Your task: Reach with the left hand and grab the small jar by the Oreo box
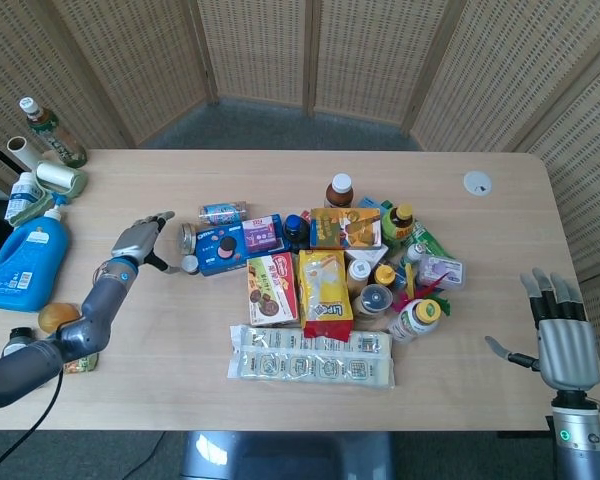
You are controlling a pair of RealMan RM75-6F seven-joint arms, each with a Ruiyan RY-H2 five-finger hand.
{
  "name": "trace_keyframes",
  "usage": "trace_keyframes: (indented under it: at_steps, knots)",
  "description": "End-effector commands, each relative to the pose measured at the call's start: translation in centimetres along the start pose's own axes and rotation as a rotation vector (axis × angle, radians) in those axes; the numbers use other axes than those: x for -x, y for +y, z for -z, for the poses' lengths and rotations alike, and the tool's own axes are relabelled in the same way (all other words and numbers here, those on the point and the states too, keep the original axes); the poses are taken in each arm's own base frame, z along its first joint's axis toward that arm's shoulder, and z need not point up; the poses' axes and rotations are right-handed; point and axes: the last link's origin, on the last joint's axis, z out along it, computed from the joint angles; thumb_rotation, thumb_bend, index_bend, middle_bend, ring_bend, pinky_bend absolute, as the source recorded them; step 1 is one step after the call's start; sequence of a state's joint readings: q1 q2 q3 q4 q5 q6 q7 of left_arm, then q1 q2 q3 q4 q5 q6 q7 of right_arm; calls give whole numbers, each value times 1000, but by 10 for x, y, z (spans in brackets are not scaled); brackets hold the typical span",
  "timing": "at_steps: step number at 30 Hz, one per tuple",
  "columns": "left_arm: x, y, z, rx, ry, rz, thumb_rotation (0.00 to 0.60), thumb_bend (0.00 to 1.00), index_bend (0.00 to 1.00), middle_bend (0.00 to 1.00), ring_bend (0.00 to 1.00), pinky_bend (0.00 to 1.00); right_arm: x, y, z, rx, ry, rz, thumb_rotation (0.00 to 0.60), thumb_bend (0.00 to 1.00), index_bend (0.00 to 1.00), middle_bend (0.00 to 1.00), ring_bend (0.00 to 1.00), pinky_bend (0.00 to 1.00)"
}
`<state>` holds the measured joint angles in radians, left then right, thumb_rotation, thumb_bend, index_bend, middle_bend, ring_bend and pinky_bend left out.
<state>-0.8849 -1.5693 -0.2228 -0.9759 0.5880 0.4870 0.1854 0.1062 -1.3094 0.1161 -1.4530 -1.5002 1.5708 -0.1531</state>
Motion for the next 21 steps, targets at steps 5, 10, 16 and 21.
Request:
trace_keyframes:
  at_steps: [5, 10, 16, 21]
  knots:
    - [12, 13, -18, -3, -18, 44, 600, 0, 0, 0, 0, 0, -3, 4, 4, 24, 0, 9, 342, 148, 0, 0, 0, 0]
    - [17, 18, -25, -4, -9, 81, 600, 6, 0, 0, 28, 0, -4, 7, 7, 39, -4, 14, 343, 148, 0, 0, 0, 0]
    - [19, 18, -31, -31, 35, 106, 600, 148, 95, 75, 473, 59, -5, 11, 10, 58, -4, 9, 341, 149, 0, 0, 0, 0]
    - [23, 18, -34, -57, 75, 167, 600, 196, 306, 282, 716, 334, -6, 13, 11, 64, -2, 6, 340, 149, 0, 0, 0, 0]
